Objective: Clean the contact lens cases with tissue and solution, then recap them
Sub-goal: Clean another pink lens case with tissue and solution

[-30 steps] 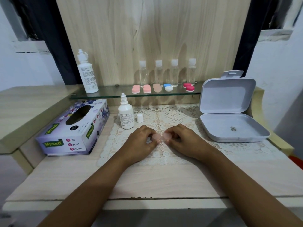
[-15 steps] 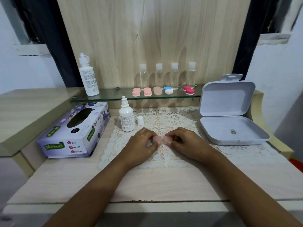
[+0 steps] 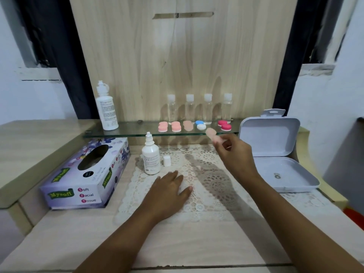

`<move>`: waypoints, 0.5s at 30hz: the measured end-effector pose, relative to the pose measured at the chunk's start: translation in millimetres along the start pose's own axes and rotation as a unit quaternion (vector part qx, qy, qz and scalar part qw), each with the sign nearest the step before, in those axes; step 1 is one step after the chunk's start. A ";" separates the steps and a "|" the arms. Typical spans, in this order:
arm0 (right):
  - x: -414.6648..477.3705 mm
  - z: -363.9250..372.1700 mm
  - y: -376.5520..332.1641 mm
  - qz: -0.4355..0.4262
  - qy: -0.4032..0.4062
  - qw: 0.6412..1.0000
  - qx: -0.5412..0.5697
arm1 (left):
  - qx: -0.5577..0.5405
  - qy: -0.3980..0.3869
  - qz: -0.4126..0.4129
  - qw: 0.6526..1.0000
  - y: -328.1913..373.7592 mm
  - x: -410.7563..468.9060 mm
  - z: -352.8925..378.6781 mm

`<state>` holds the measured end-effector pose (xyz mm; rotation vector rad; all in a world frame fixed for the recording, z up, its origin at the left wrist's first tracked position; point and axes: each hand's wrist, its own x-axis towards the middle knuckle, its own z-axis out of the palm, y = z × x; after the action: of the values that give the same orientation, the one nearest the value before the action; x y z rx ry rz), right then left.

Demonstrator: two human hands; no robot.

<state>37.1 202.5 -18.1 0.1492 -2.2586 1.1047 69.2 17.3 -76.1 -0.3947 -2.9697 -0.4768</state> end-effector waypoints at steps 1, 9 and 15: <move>6.9 -0.2 -1.1 0.007 0.018 1.000 -0.002 | -0.002 0.000 -0.001 1.000 0.3 0.0 -0.3; 45.1 16.4 0.2 0.032 0.027 0.994 -0.102 | -0.009 -0.006 -0.008 1.000 3.7 -4.4 -5.2; 59.1 26.5 0.0 0.045 0.001 0.984 -0.172 | -0.006 -0.010 -0.010 1.000 3.1 -4.0 -4.8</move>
<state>-23.1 192.1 3.3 -0.0973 -2.4351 0.7394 74.2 17.6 -71.2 -0.3725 -2.9936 -0.4973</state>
